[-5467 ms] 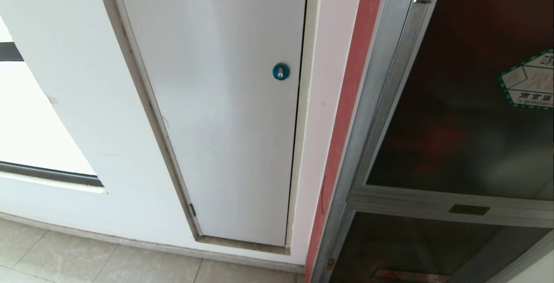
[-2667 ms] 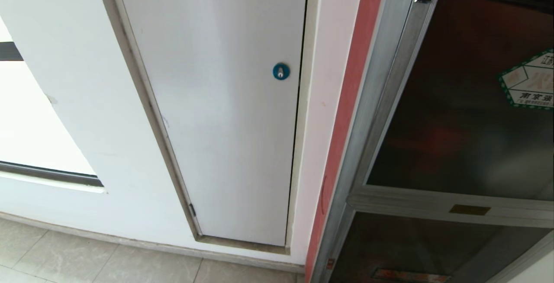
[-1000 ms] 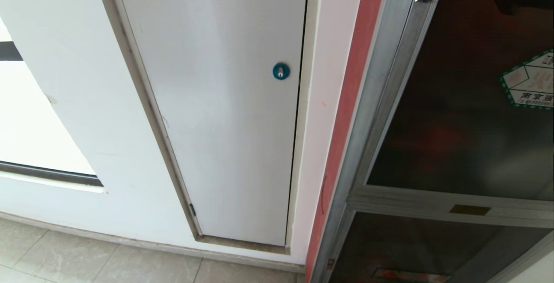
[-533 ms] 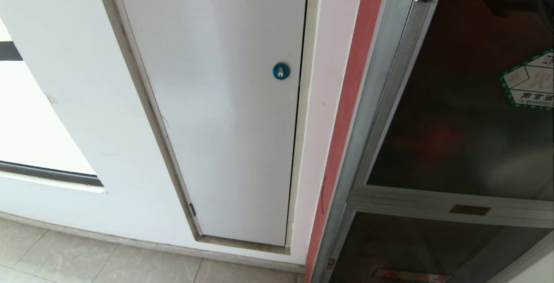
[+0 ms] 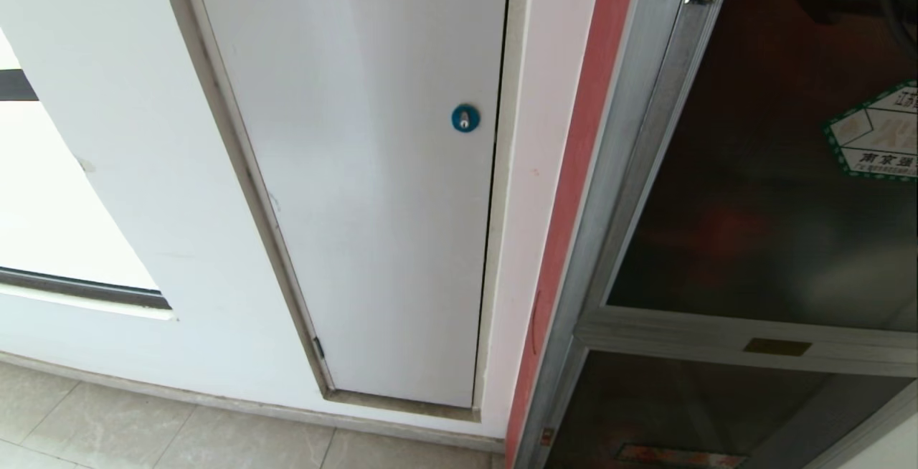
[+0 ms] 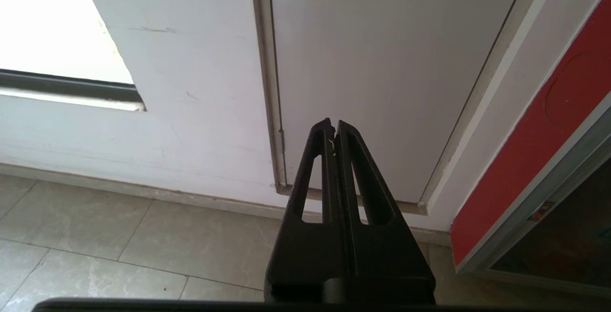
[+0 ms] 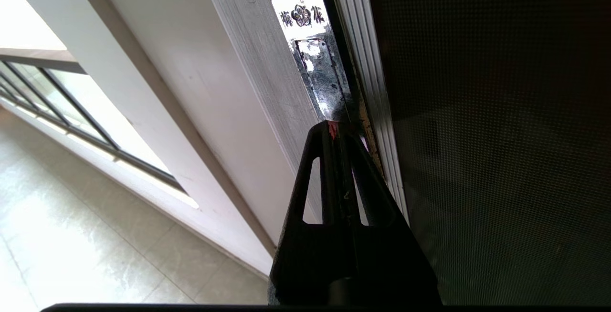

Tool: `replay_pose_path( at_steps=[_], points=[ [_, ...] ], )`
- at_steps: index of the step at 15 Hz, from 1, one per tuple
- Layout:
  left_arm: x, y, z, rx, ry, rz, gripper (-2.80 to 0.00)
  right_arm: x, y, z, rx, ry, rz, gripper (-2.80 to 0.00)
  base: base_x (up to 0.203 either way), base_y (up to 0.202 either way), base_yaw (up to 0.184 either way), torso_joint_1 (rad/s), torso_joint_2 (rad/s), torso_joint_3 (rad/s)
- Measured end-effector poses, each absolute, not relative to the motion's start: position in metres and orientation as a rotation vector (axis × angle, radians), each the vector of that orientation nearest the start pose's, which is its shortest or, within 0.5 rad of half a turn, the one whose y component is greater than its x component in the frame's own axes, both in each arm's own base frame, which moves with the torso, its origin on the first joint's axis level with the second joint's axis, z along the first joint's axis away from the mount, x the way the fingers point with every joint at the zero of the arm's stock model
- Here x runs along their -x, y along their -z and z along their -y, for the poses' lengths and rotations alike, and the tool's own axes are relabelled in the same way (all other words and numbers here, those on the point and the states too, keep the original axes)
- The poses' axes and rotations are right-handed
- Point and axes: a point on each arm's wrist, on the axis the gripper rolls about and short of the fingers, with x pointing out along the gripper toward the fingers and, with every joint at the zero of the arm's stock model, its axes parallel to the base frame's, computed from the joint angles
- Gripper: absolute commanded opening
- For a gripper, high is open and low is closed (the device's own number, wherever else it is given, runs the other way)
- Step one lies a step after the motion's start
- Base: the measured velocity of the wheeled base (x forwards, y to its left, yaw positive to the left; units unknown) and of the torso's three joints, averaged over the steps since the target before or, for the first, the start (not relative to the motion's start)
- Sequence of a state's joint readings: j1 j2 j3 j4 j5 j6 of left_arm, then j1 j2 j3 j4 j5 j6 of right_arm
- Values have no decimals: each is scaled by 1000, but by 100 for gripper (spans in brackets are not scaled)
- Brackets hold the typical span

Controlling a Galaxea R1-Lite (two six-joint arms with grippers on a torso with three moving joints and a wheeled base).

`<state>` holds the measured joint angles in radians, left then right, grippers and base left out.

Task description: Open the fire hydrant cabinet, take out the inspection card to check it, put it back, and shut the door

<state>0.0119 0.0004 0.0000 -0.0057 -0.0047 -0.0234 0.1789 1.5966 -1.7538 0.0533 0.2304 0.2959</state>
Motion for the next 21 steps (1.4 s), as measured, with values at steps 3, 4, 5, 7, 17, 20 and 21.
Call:
replay_pose_path(
  at_steps=[3, 4, 5, 7, 17, 20, 21],
  points=[
    [23, -76, 0, 24, -7, 5, -280, -270, -409, -49, -288, -406, 34, -280, 0, 0, 0, 0, 0, 0],
    [23, -76, 0, 23, -8, 5, -280, -272, -408, -48, -288, -400, 30, -280, 0, 0, 0, 0, 0, 0],
    [23, -76, 0, 23, -8, 5, -280, -273, -407, -47, -288, -394, 25, -280, 0, 0, 0, 0, 0, 0],
    [23, -76, 0, 23, -8, 5, -280, -276, -405, -46, -288, -389, 21, -280, 0, 0, 0, 0, 0, 0],
    [23, -76, 0, 23, -7, 5, -280, -254, -407, -45, -295, -390, -13, -280, 0, 0, 0, 0, 0, 0],
    [23, -76, 0, 23, -8, 5, -280, -233, -404, -50, -296, -427, -25, -280, 0, 0, 0, 0, 0, 0],
    [23, -76, 0, 23, -7, 5, -280, -226, -404, -52, -297, -440, -25, -280, 0, 0, 0, 0, 0, 0]
  ],
)
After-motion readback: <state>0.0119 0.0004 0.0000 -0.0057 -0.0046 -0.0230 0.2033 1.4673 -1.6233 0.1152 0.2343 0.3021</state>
